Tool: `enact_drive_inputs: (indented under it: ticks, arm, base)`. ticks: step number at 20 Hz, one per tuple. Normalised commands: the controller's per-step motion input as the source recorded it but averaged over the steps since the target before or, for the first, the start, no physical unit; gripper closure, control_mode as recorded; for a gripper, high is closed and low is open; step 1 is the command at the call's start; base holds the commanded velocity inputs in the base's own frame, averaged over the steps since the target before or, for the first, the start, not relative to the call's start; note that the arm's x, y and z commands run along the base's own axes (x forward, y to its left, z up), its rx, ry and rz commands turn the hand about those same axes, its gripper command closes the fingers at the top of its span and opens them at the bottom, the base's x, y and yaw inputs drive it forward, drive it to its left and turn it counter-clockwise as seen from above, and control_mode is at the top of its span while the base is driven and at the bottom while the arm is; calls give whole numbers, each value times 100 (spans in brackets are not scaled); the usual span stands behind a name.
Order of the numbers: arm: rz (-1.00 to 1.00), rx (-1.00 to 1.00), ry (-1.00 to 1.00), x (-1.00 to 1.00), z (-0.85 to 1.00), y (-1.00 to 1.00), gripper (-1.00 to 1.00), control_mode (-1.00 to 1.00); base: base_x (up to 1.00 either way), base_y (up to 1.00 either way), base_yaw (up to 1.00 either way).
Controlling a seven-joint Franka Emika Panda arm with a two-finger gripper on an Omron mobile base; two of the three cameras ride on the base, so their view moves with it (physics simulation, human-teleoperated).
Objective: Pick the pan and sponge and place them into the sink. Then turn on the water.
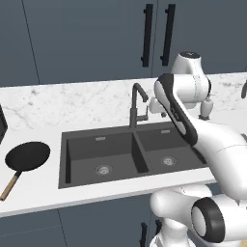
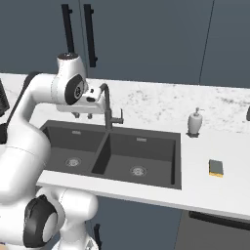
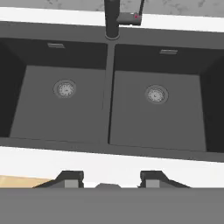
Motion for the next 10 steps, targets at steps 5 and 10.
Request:
enact_drive_inputs:
  ticks: [5, 10]
  arm:
    - [0, 0, 0, -57, -2, 14, -100, -100]
    - [0, 0, 0, -99, -16, 70, -100, -100]
  base:
    - [0, 0, 0]
    - [0, 0, 0]
